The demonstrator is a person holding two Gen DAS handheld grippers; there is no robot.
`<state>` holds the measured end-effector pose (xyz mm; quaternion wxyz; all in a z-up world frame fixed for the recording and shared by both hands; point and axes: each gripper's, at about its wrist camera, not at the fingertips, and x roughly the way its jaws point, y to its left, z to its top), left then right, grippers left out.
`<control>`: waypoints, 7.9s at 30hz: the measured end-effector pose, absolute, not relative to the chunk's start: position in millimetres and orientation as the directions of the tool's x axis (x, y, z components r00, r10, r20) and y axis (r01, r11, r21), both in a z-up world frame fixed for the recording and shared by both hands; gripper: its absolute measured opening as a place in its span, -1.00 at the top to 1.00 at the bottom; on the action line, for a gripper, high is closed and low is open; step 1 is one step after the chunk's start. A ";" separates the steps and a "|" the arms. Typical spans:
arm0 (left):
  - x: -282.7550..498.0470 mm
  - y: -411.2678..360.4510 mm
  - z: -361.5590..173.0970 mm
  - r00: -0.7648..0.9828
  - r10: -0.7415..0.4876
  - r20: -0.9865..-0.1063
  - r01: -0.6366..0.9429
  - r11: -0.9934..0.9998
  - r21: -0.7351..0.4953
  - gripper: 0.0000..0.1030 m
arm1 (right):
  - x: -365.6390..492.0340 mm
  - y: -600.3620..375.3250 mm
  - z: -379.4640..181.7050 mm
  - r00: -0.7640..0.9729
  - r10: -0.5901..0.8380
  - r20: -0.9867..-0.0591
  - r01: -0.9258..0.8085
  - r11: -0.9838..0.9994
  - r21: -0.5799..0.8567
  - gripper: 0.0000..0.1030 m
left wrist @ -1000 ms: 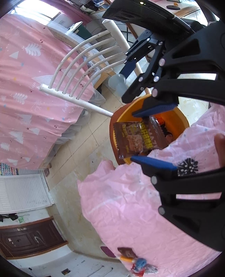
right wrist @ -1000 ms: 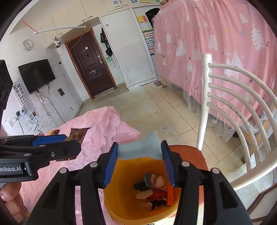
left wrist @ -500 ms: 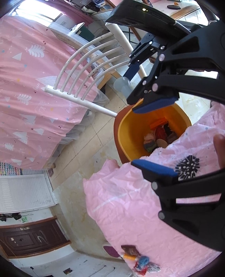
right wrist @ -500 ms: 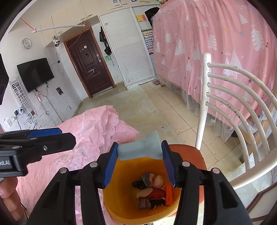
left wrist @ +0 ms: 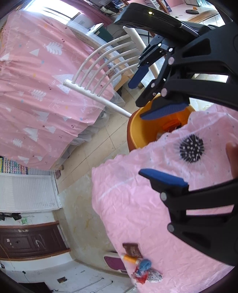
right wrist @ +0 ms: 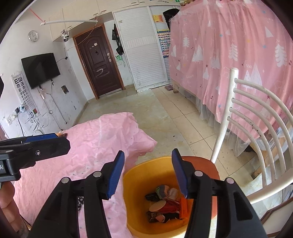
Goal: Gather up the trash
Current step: 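Move both tools back over the remaining items on the bed, then grasp the white plastic bag with the left tool while the right tool grasps the brown chocolate packet, then carry the white bag and chocolate packet over the orange basin with both tools, then open the left tool releasing the bag while the right tool releases the packet into the basin, then move both open tools back over the remaining items on the bed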
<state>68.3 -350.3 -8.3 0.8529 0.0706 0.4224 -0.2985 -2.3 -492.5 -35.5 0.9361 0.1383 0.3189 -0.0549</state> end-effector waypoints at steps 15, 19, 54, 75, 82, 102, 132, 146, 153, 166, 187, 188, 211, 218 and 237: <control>96.4 -237.2 7.4 0.535 -0.447 -0.717 0.453 0.868 -0.203 -0.04 | 46.4 -392.3 -0.6 0.789 0.015 -0.614 0.073 0.990 0.118 0.15; 103.5 -202.0 8.5 0.552 -0.443 -0.706 0.418 0.880 -0.225 -0.06 | 62.0 -357.5 5.4 0.786 0.035 -0.617 0.030 0.995 0.095 0.15; 189.6 -26.9 -43.5 0.532 -0.239 -0.813 0.053 0.967 -0.250 -0.06 | 182.7 -198.7 -15.2 0.683 0.173 -0.709 -0.205 0.978 0.041 0.15; 232.2 -30.0 -93.5 0.425 -0.232 -0.875 0.026 0.969 -0.244 -0.06 | 248.6 -197.3 -69.0 0.600 0.172 -0.781 -0.167 0.982 0.087 0.09; 230.6 -31.1 -94.5 0.441 -0.229 -0.868 0.034 0.970 -0.239 0.03 | 257.3 -188.5 -82.5 0.577 0.180 -0.797 -0.185 0.979 0.087 0.09; 185.8 -47.5 -74.5 0.503 -0.196 -0.842 0.106 0.981 -0.165 0.30 | 223.1 -204.5 -74.2 0.586 0.164 -0.793 -0.164 0.983 0.082 0.51; 101.3 -119.1 -4.4 0.629 -0.208 -0.749 0.215 0.972 -0.090 0.29 | 104.5 -301.8 -5.9 0.746 0.156 -0.648 -0.078 0.986 0.147 0.55; 75.7 -197.2 3.3 0.631 -0.224 -0.743 0.326 0.945 -0.008 0.29 | 59.8 -382.8 -0.5 0.798 0.093 -0.595 0.042 0.977 0.210 0.55; 64.8 -238.4 4.4 0.622 -0.233 -0.747 0.386 0.922 0.034 0.29 | 34.6 -425.5 -6.6 0.813 0.059 -0.579 0.106 0.963 0.247 0.55; 42.5 -328.4 4.7 0.576 -0.331 -0.747 0.555 0.830 0.059 0.29 | 4.2 -490.5 -26.9 0.814 -0.003 -0.581 0.209 0.935 0.287 0.55; 51.8 -440.0 -42.4 0.455 -0.320 -0.831 0.666 0.742 0.079 0.12 | -9.6 -552.6 -56.5 0.803 -0.022 -0.596 0.275 0.900 0.338 0.55; 52.3 -441.3 -43.7 0.455 -0.316 -0.833 0.665 0.743 0.082 0.09 | -9.1 -554.0 -57.5 0.802 -0.021 -0.597 0.276 0.899 0.340 0.55; 62.7 -382.5 -21.8 0.486 -0.348 -0.801 0.609 0.793 0.026 -0.03 | 8.4 -528.9 -47.0 0.778 -0.015 -0.629 0.260 0.918 0.300 0.24; 70.1 -348.5 -11.7 0.505 -0.365 -0.782 0.573 0.819 -0.013 -0.03 | 16.4 -501.3 -33.4 0.777 -0.021 -0.630 0.238 0.935 0.262 0.21; 98.0 -220.5 -0.4 0.560 -0.367 -0.742 0.428 0.896 -0.120 -0.03 | 75.9 -378.7 -6.9 0.760 0.033 -0.648 0.087 0.984 0.153 0.21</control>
